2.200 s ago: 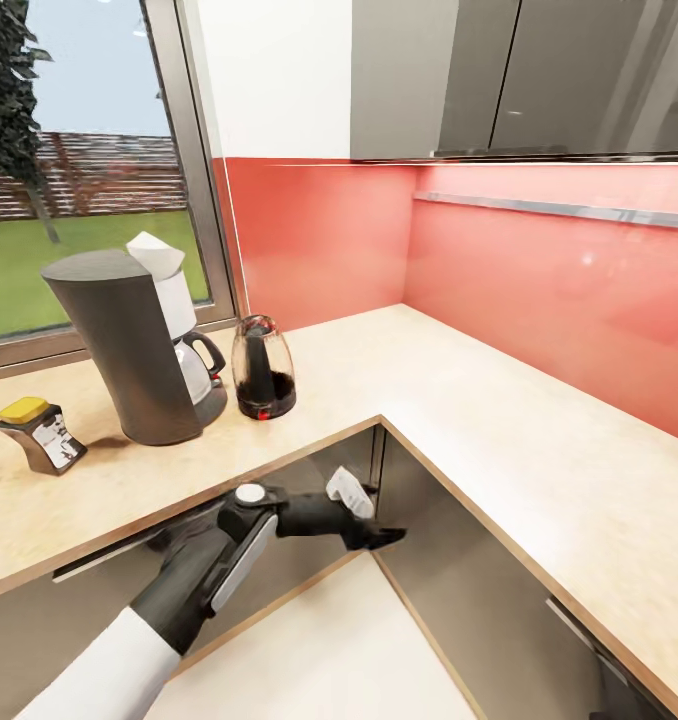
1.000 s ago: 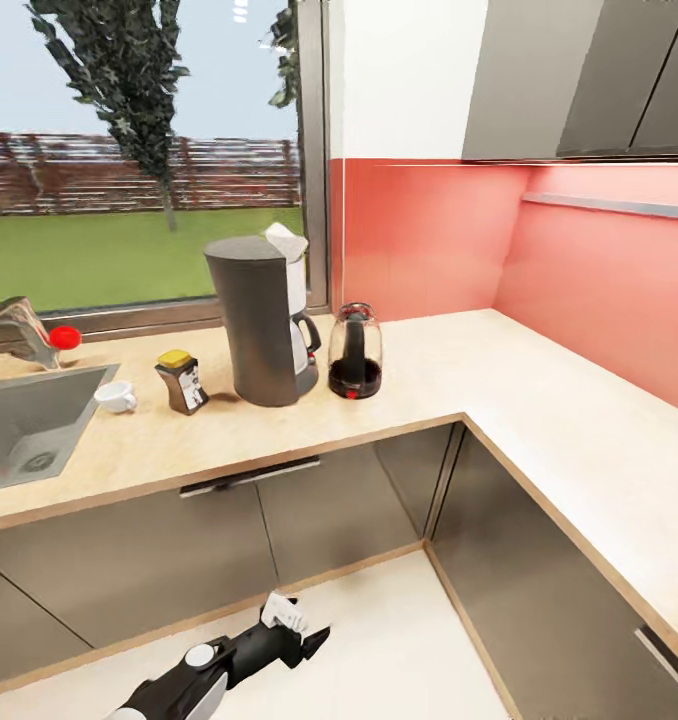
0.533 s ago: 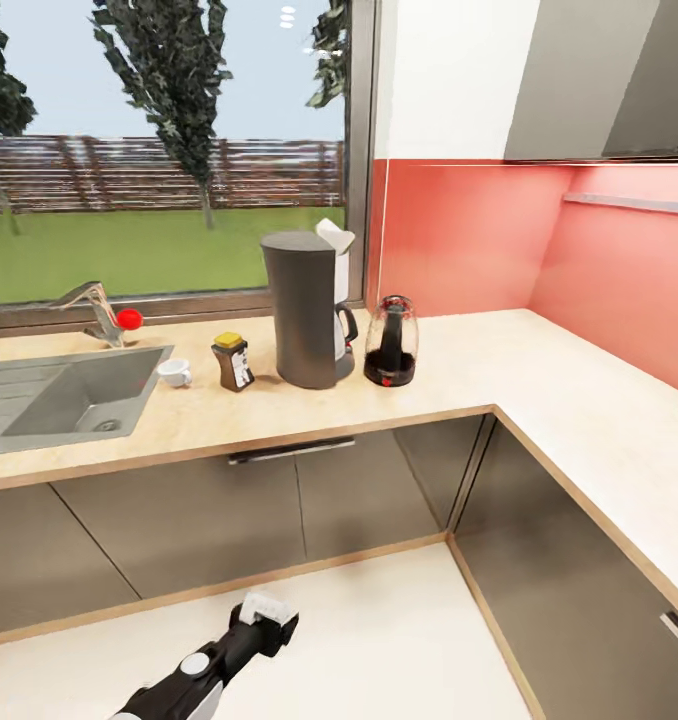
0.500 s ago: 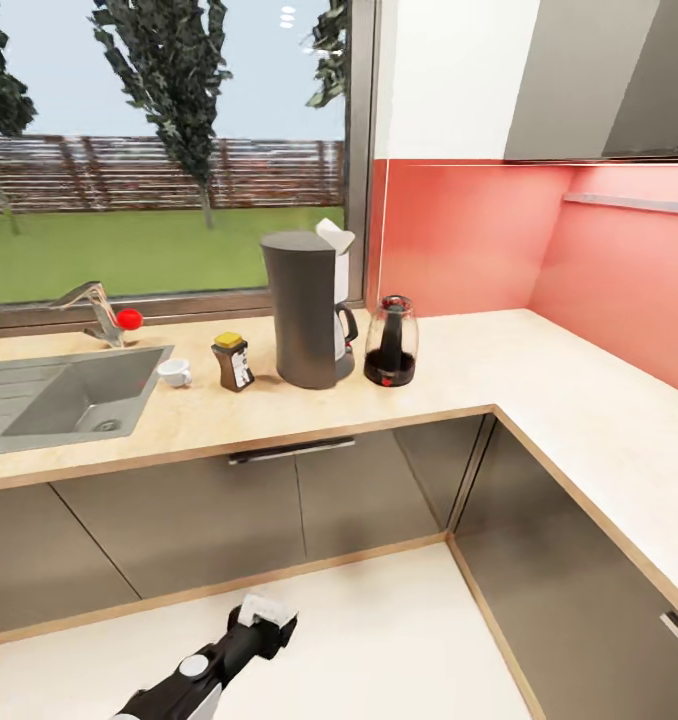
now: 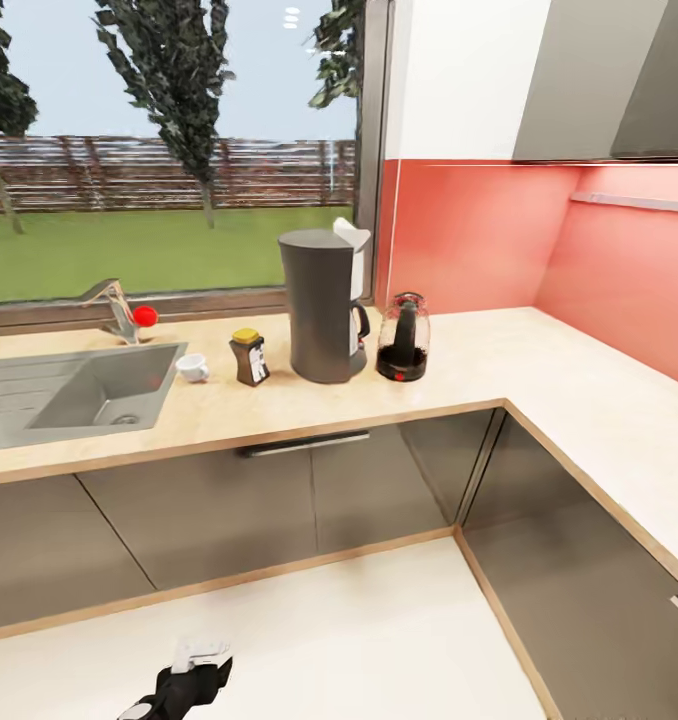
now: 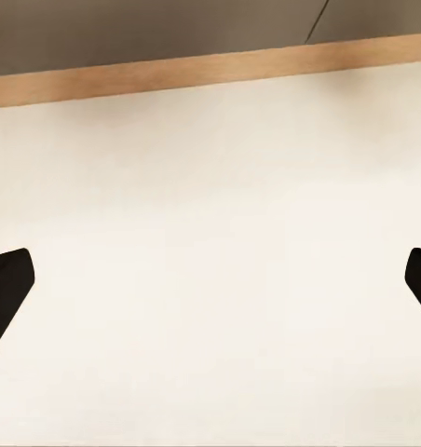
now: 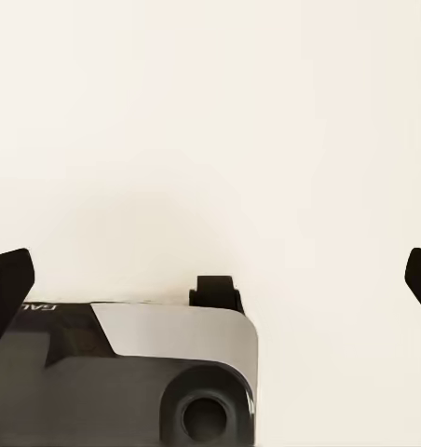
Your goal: Set up a coffee station on the kitchen countertop: keep the coffee maker on the countertop, move the bottle of coffee from the kitchen shelf to the counter next to the coffee maker, place a paper coffee filter on top of the coffee maker, put the saucer next to the coffee maker with the coffee cup on the saucer, and place the electric kettle next to the coffee maker.
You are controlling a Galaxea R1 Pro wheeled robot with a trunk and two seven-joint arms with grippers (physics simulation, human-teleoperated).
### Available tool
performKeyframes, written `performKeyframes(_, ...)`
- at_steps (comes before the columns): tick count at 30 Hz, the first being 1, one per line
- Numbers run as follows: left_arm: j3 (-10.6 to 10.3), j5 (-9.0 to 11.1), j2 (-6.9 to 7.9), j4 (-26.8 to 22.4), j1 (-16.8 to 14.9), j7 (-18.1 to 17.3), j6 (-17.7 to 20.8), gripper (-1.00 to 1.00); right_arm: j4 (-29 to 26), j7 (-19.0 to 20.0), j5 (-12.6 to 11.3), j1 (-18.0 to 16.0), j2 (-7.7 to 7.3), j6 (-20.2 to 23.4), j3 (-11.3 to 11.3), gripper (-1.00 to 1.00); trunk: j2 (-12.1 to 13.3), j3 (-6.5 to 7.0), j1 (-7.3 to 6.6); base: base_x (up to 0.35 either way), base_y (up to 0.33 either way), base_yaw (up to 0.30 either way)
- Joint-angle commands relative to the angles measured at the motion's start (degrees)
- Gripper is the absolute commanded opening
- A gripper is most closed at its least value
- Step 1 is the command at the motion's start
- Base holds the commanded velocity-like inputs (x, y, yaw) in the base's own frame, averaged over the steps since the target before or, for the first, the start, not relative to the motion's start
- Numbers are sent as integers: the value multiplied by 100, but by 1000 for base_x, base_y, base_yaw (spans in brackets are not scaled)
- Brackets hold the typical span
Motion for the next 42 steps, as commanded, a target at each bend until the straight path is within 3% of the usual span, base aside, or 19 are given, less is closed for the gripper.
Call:
performKeyframes(1,-38,61,4,9,-1,-25,-15,100,-6,-26,-50,-2,-2,-11,49,100,-4,-6,-1,-141,263,99)
performKeyframes(5,-31,62,12,12,3,-23,-14,100,-6,-28,-50,-2,-2,-11,45,100,-4,-6,-1,-102,273,181)
performKeyframes(8,-12,64,147,10,4,-15,-14,100,-6,-33,-48,-3,-2,-11,45,100,-4,-6,-1,76,276,265)
performKeyframes(14,440,63,255,5,4,-21,-6,100,-6,-31,-48,-1,-2,-11,46,100,-4,-6,-1,213,257,272)
performKeyframes(42,506,62,263,5,4,-22,-6,100,-6,-27,-50,0,-2,-11,49,100,-4,-6,-1,107,297,273)
